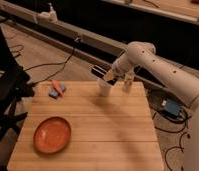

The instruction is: Place the eraser in the ceramic cup

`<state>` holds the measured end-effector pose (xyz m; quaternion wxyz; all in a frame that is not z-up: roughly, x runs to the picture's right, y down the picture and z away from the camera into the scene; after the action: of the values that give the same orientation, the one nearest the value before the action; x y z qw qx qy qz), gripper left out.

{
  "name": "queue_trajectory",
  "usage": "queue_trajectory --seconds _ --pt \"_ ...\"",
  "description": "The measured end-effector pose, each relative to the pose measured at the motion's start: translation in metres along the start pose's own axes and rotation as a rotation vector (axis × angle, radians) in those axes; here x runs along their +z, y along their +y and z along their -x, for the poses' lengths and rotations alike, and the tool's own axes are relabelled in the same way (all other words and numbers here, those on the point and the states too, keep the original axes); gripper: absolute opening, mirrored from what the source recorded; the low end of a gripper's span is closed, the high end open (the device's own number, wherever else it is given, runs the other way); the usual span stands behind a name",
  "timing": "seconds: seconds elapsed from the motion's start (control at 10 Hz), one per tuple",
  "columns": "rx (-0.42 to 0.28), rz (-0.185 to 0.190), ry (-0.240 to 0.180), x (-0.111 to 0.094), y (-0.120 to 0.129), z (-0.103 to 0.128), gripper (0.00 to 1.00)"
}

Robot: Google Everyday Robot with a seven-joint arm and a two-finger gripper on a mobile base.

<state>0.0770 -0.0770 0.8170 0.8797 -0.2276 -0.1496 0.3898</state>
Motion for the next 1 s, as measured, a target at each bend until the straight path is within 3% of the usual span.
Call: queue_trajectory --seconds 0.3,0.6,0.8,1.0 --pt "0.017 0.000 0.055 0.027 -0.018 -0.006 0.05" --pt "0.047 -0.036 0.118 0.039 -0.042 -0.023 0.35" --pt "0.073 -0.046 0.137 0.042 -0.050 -0.030 0.55" --pt "0.089 -0.028 0.129 0.045 -0.044 -0.029 0.60"
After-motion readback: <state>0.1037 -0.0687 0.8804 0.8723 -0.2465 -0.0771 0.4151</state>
